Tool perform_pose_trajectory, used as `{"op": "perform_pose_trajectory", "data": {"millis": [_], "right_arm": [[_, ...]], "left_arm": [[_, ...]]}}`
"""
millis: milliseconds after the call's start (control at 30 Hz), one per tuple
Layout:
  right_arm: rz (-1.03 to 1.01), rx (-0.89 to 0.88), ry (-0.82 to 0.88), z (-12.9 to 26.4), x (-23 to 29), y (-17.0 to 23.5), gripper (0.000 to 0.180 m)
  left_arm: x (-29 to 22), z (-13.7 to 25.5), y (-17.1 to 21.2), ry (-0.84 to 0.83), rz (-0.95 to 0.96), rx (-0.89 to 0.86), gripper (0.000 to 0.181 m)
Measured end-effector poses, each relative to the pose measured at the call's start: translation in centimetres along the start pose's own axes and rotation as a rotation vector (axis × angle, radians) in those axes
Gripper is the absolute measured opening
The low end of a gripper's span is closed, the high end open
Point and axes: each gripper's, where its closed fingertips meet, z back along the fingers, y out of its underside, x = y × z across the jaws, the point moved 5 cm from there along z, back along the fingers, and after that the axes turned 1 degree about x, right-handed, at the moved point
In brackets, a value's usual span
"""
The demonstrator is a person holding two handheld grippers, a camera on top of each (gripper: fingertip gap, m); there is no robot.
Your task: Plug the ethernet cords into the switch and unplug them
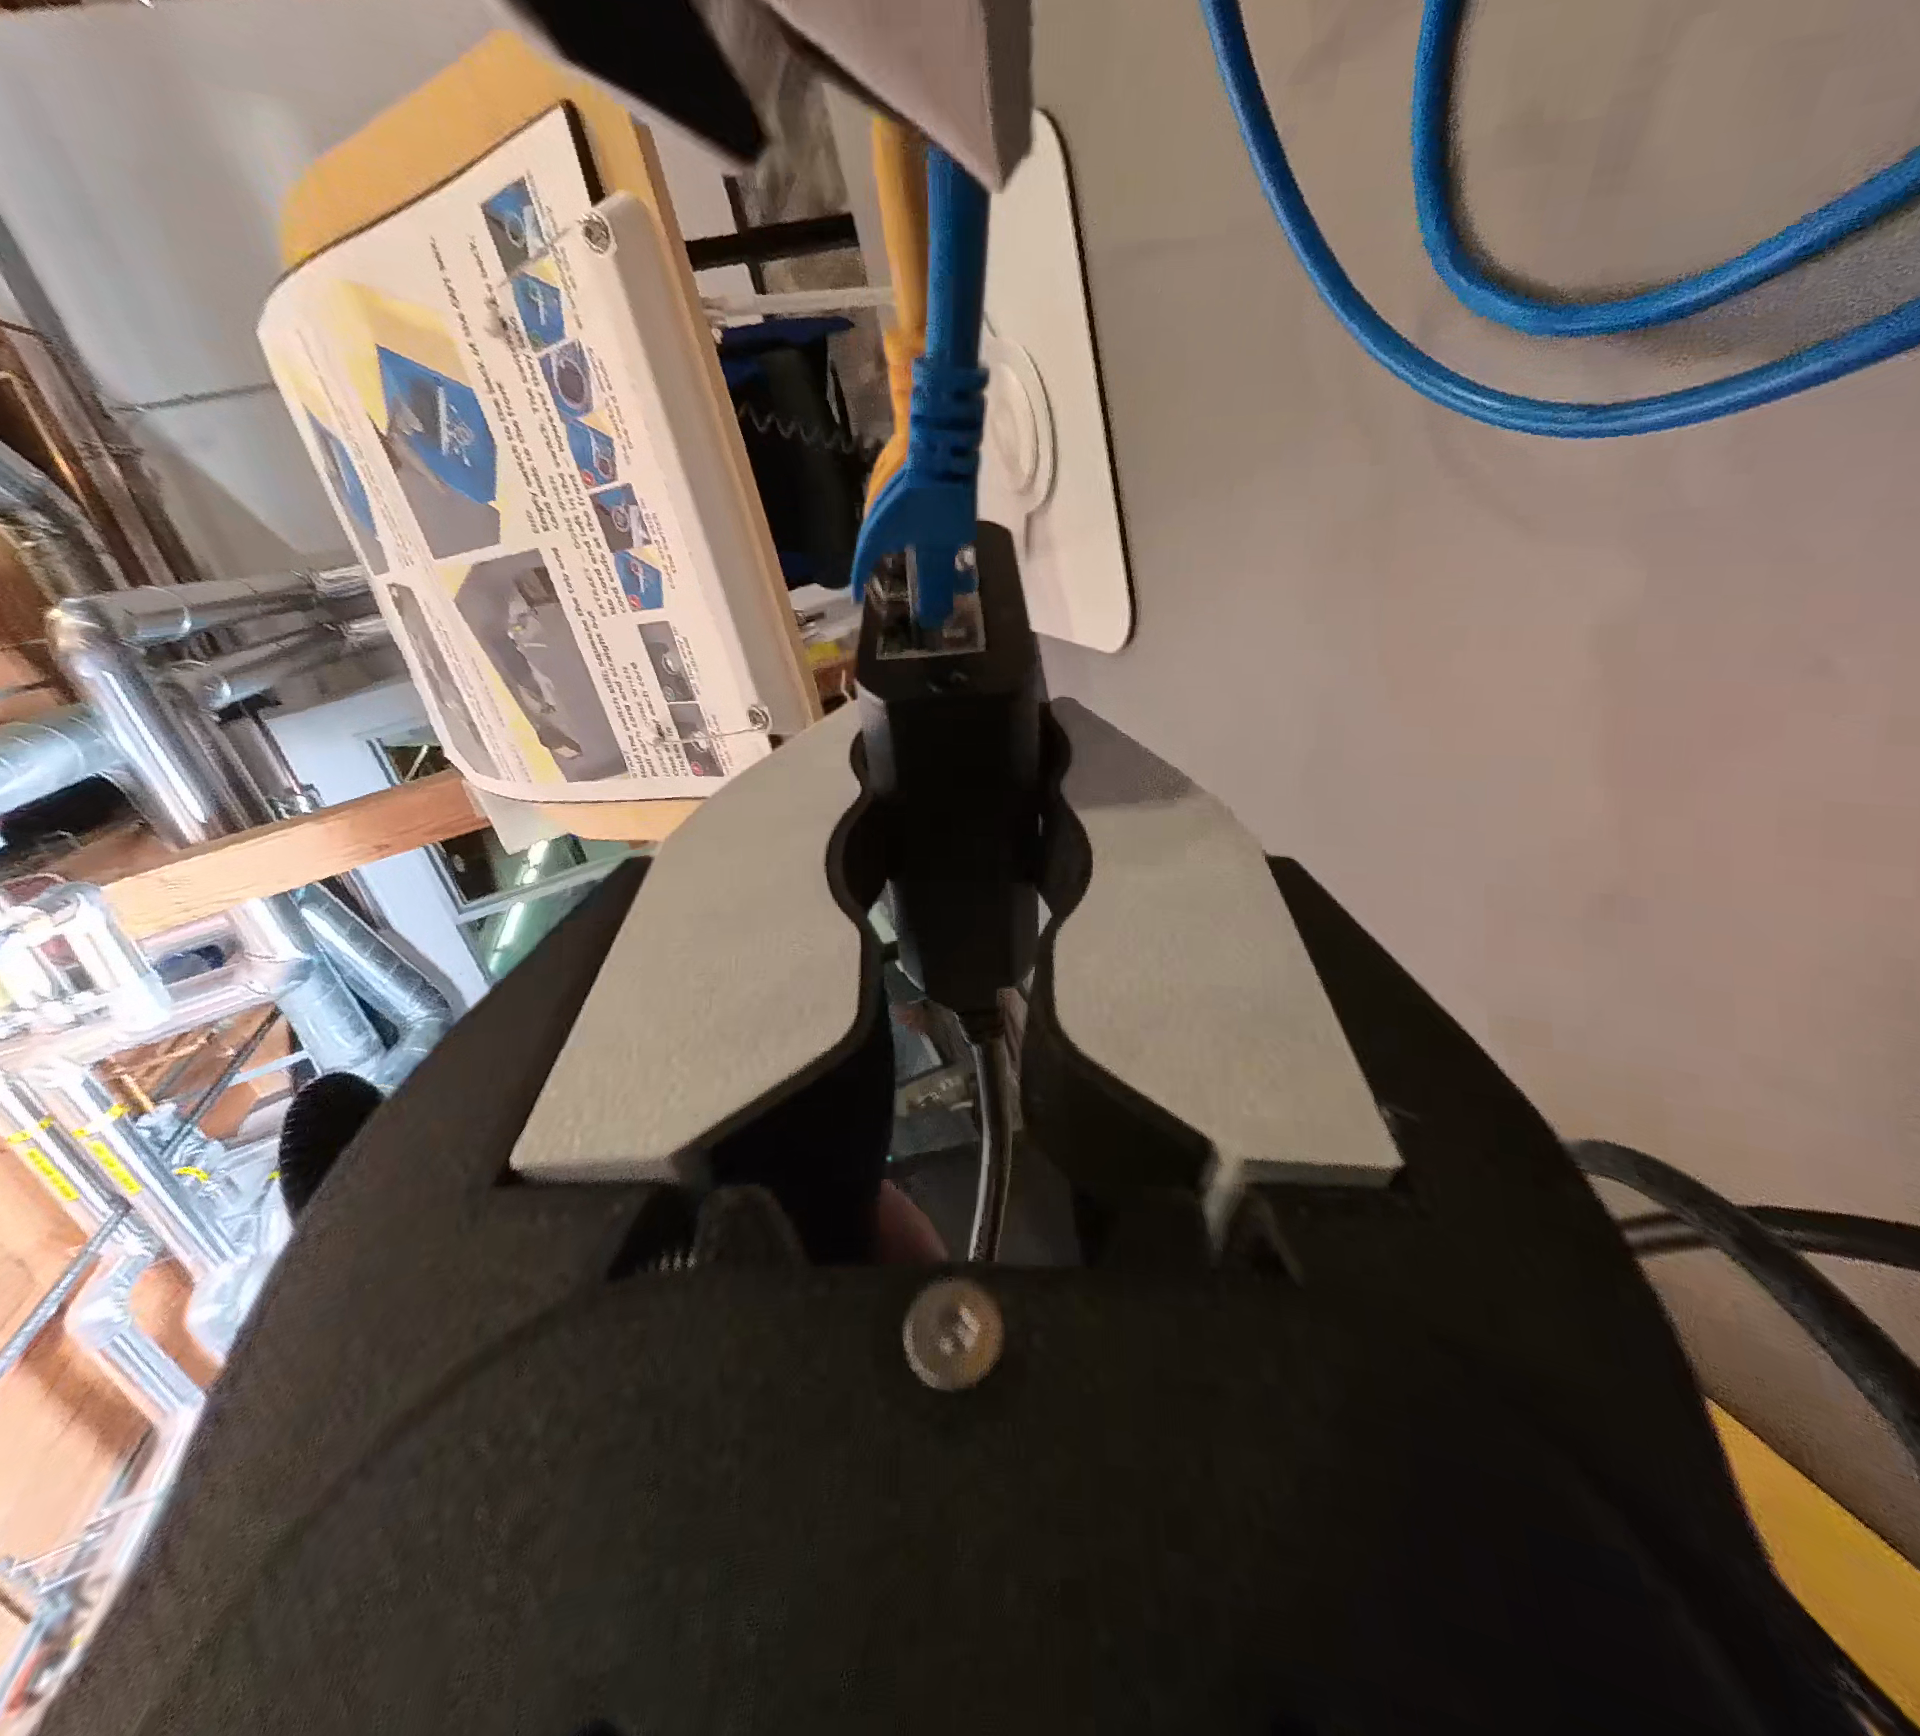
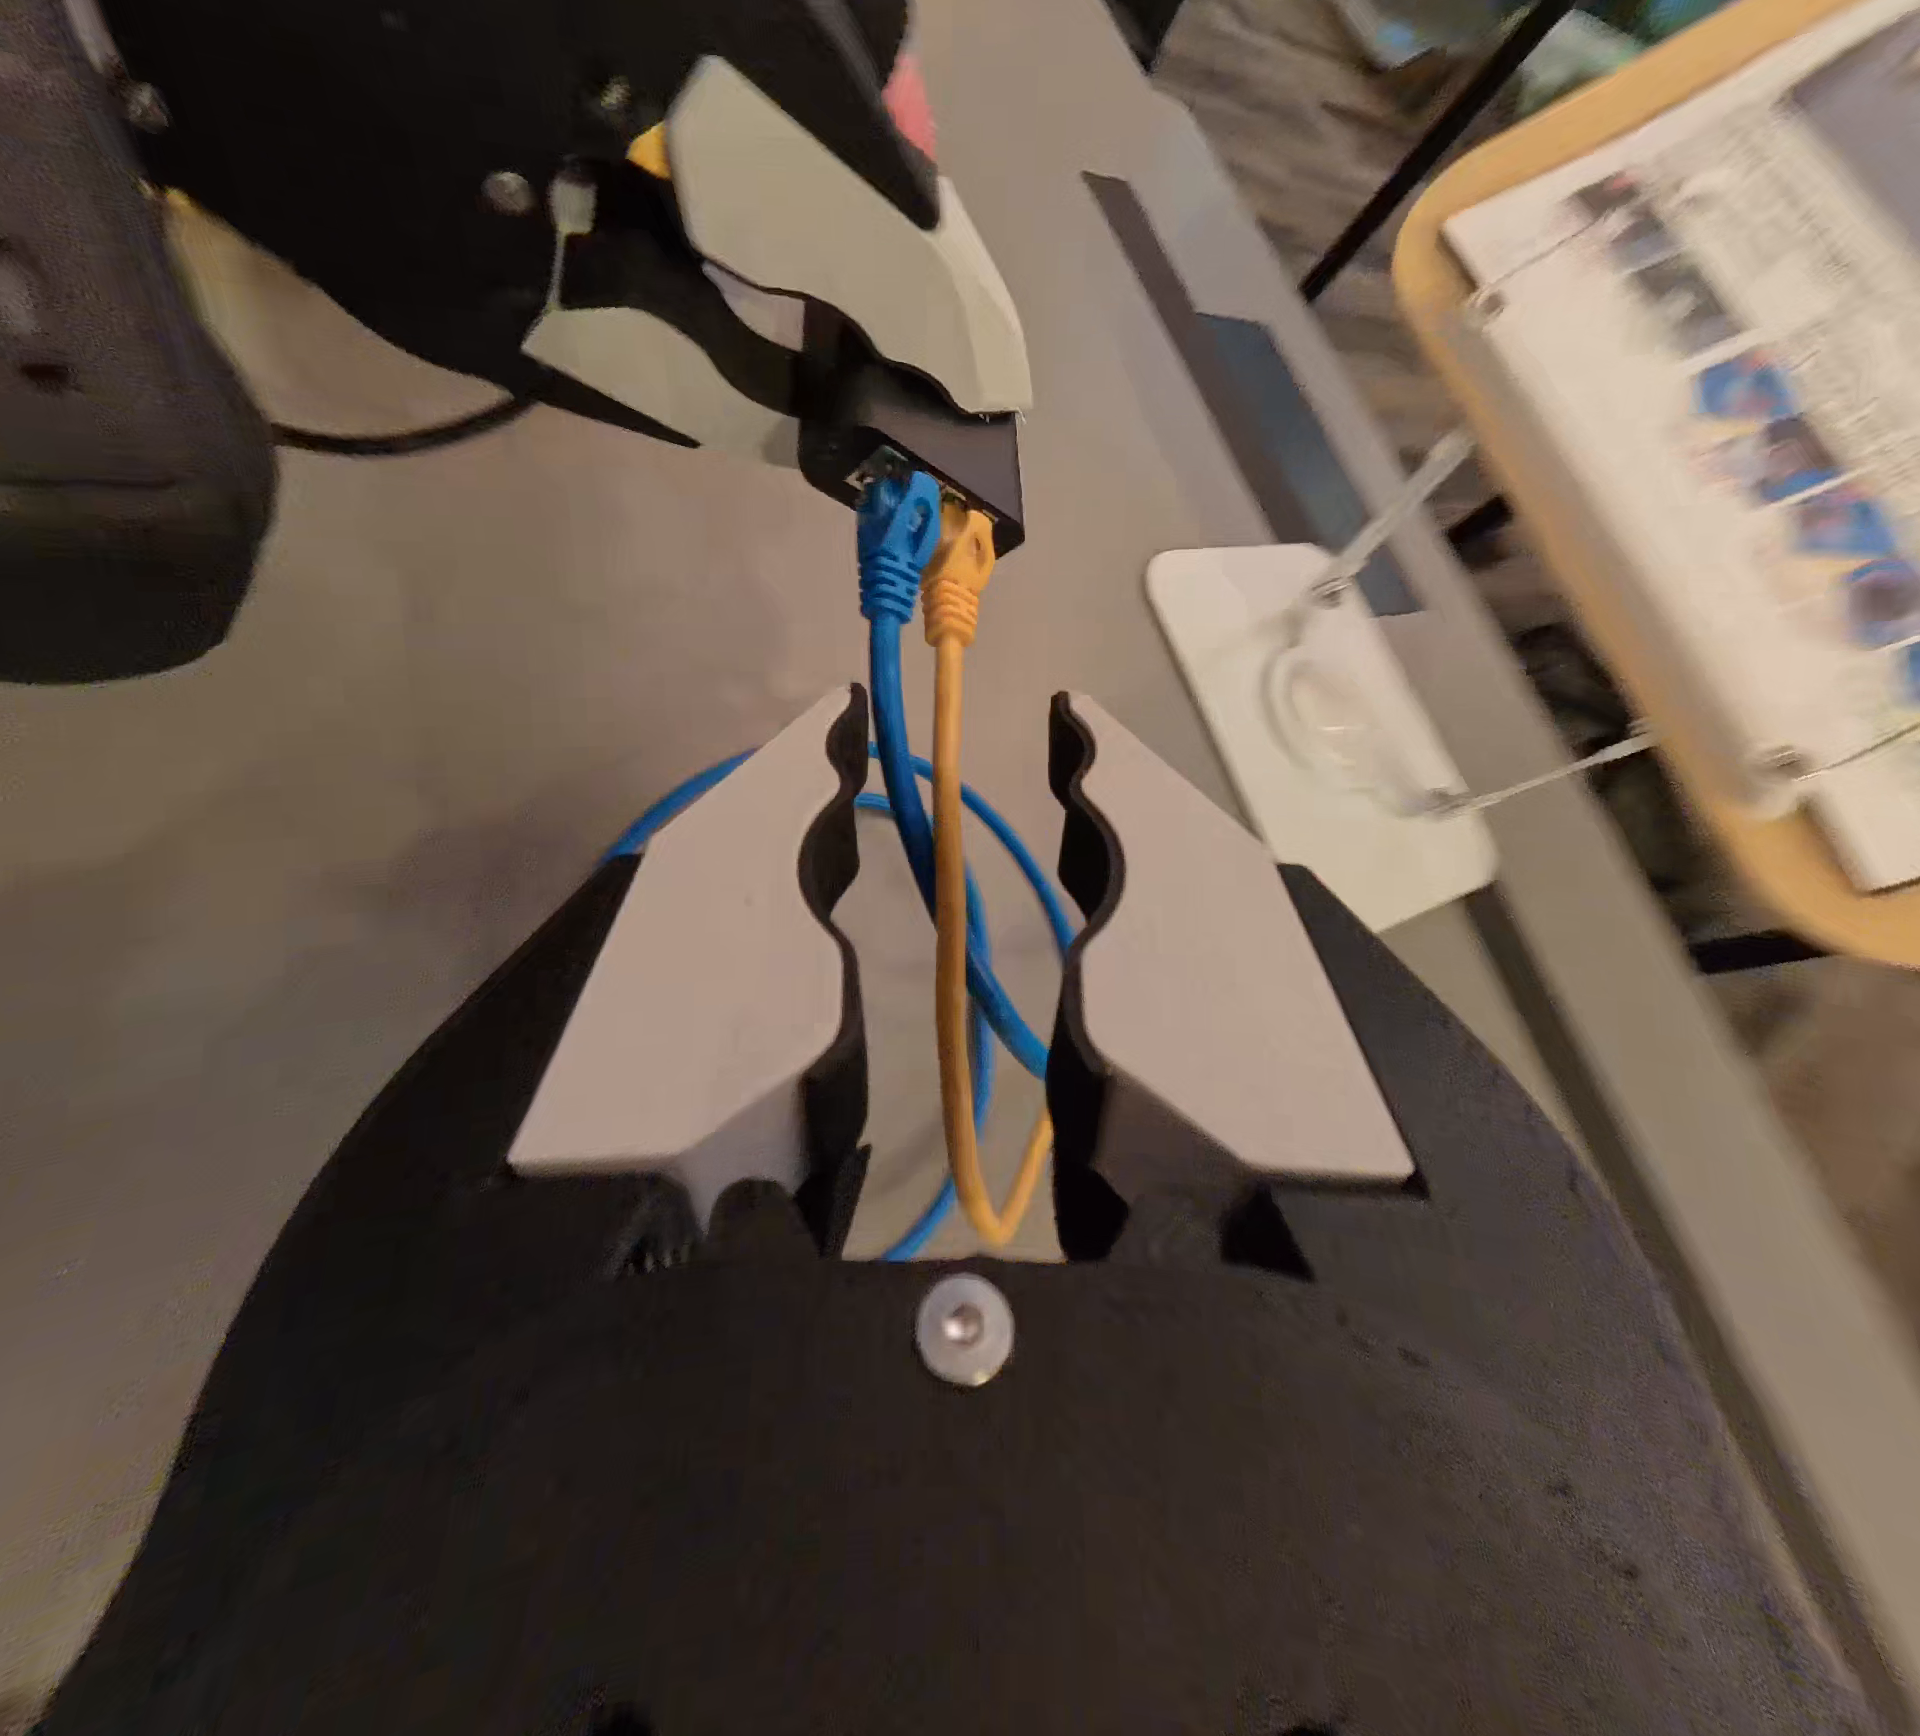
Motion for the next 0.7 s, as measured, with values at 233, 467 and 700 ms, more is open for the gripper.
{"op": "perform_pose_trajectory", "data": {"millis": [233,467,700], "right_arm": [[0.376,0.007,0.181,-1.2,2.0,-1.6,0.03],[0.448,-0.055,0.249,-1.4,1.4,-2.0,0.01],[0.479,-0.136,0.214,-0.5,2.1,-1.7,0.01]], "left_arm": [[0.3,0.5,-0.8,0.101,0.075,-0.008,0.025],[0.8,1.6,-0.8,0.18,0.15,-0.133,0.026],[1.0,3.5,0.0,0.572,0.412,-0.363,0.078]]}}
